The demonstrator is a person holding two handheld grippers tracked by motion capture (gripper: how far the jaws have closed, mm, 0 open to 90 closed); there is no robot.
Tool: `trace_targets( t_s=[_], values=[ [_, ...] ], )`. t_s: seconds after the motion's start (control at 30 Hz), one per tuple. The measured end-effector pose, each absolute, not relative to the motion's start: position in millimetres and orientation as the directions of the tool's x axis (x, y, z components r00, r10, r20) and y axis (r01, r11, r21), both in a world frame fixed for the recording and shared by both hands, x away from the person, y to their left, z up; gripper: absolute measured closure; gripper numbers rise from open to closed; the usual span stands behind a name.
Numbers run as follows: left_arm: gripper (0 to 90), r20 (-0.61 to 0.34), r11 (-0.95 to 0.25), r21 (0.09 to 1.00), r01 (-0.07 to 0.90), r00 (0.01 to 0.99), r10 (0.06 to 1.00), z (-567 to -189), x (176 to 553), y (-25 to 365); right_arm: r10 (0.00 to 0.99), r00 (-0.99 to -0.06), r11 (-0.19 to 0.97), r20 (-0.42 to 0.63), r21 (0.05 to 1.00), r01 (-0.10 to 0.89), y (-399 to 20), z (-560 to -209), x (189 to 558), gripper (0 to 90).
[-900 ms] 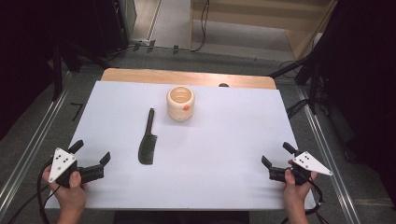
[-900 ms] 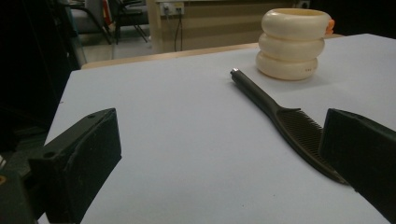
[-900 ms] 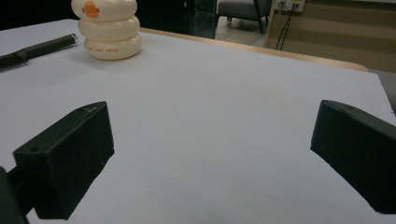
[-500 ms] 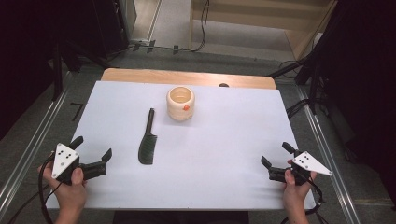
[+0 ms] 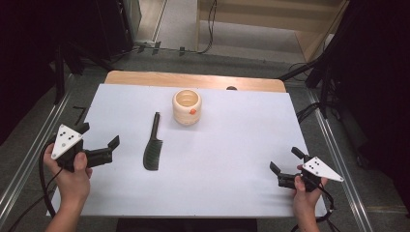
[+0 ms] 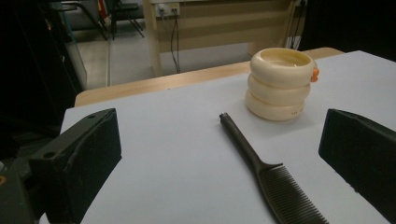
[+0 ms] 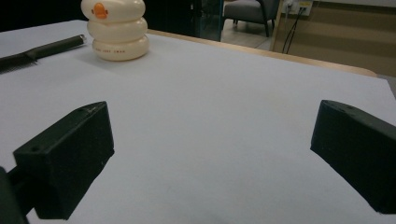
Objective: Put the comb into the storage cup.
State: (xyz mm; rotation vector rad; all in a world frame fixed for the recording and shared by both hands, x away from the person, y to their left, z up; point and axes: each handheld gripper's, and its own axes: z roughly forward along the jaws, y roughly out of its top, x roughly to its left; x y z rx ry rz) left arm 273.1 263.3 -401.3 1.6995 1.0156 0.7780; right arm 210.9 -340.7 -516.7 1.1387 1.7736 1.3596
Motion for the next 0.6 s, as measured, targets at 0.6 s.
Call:
trace_targets(
  t_s=[0.6],
  values=[
    [0.0,0.021,-0.213,0.92,0.328,0.504,0.864,-392,316,223,0.896,-0.444,0.106,0.021,0.96,0.26,-340,-517,211,0.0]
  ],
)
